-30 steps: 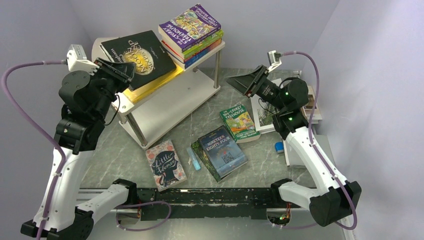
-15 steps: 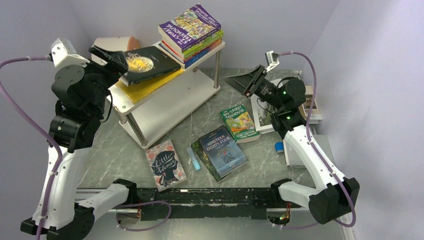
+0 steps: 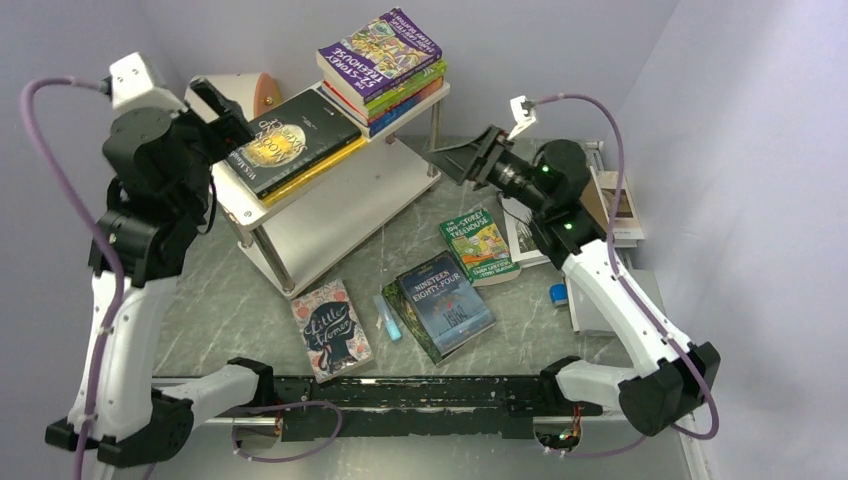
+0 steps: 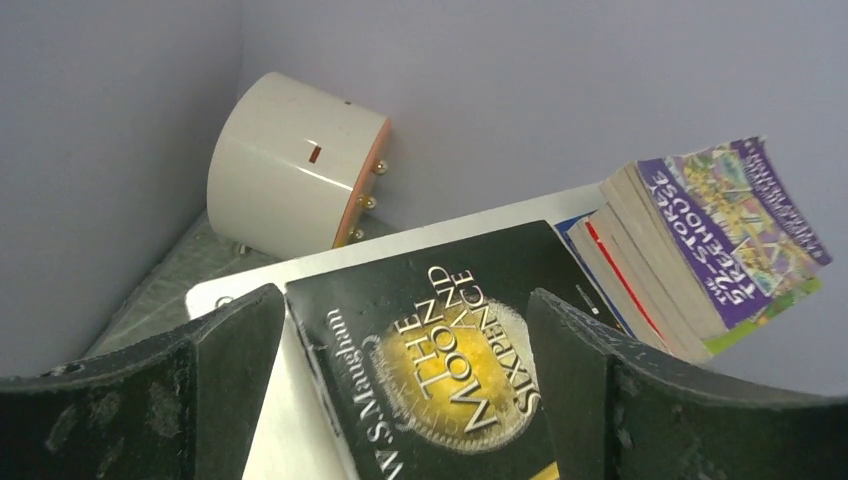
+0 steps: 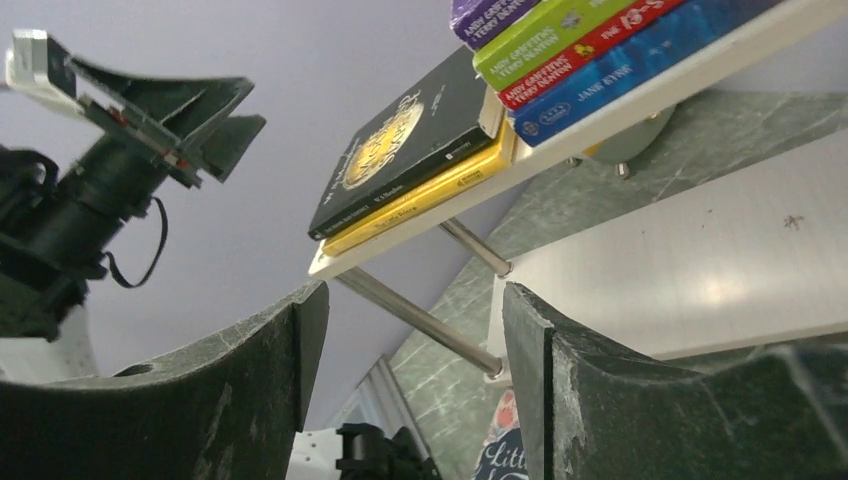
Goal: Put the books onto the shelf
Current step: Place the book on the shelf, then adjust the book on the shelf.
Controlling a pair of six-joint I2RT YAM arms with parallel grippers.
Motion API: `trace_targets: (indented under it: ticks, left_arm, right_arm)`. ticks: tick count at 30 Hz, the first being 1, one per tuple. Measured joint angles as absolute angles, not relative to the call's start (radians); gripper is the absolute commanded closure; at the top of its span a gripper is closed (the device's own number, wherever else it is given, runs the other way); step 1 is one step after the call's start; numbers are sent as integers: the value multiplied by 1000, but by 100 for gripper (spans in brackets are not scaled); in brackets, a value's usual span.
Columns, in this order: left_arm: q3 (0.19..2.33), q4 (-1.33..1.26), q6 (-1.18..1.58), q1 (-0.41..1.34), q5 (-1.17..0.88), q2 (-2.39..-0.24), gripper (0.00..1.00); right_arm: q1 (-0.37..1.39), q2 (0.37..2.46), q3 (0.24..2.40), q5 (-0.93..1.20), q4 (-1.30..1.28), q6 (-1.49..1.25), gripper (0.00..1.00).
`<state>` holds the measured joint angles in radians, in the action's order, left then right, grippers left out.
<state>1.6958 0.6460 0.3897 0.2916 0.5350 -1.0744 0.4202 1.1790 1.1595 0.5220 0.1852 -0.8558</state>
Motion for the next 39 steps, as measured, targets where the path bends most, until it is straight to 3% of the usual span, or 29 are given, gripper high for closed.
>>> trace_targets:
  ticks: [9,19,23,32,39]
  left_arm:
    - [1787,740,347,232,502,-1304,3]
    - [1775,759,345,24,342,-1297,3]
    - [1750,756,357,-24,273,-1277,9]
    - [1640,722,389,-79,219,-1208,14]
    - [1597,700,408,-97,129,-1193,26]
  right_arm:
    - [657,1332,1325,259,47,-661,34]
    - [774,1508,1518,39,4,-554,45]
    - [788,1565,1593,-6,-9,-528,53]
    - [795,1668,1703,-61,-39,-503,51]
    - [797,1700,1732,-63,-62,-492,52]
